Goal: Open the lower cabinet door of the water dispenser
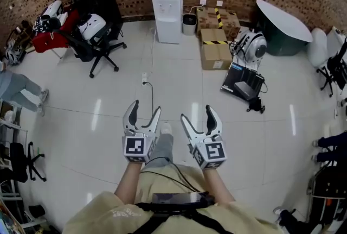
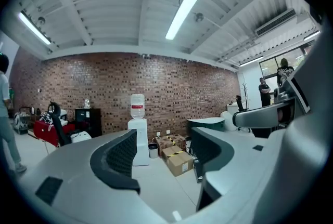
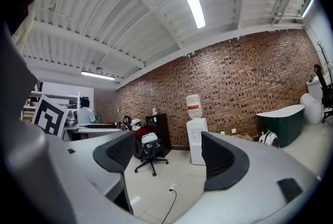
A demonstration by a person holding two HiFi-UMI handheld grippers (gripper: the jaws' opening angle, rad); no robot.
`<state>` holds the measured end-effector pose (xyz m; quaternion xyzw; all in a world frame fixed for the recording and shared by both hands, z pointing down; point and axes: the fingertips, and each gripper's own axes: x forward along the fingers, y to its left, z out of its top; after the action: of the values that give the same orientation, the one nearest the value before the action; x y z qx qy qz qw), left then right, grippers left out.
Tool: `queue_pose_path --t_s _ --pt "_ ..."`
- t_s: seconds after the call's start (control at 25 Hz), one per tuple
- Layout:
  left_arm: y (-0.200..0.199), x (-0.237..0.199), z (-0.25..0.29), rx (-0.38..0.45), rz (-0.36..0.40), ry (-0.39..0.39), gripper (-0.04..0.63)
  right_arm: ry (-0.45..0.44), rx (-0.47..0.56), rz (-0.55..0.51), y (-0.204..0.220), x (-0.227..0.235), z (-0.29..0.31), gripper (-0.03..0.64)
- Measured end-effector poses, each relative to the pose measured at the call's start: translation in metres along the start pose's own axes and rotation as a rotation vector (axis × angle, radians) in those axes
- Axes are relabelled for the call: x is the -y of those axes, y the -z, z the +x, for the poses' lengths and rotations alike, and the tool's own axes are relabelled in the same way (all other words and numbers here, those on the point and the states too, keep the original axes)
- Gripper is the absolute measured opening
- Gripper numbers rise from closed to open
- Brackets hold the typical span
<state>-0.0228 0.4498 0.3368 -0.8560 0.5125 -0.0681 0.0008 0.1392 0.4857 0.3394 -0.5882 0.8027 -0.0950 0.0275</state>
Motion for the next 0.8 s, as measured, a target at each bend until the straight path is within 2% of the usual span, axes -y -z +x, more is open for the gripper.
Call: queue_pose_path --t_s 0.16,0.32,0.56,0.8 --pt "0.016 -0.024 0.065 0.009 -0.044 0.014 0.316 0.055 -0.027 -0.040 -0.007 0.033 0.051 0.411" --pt "-0.006 -0.056 0.147 0.021 -0.112 0.013 0.316 0.043 -0.048 -0.107 -0.034 0.060 0.131 0.411" --pt "-0.013 -0.128 0.232 0.053 -0.079 0.014 0.316 -0.002 -0.047 -0.144 -0.052 0.059 0.248 0.411" --pt "0.002 -0.194 0.272 0.015 -0.070 -0.039 0.318 -0.101 -0.064 -0.175 -0.034 0.031 0.325 0.411"
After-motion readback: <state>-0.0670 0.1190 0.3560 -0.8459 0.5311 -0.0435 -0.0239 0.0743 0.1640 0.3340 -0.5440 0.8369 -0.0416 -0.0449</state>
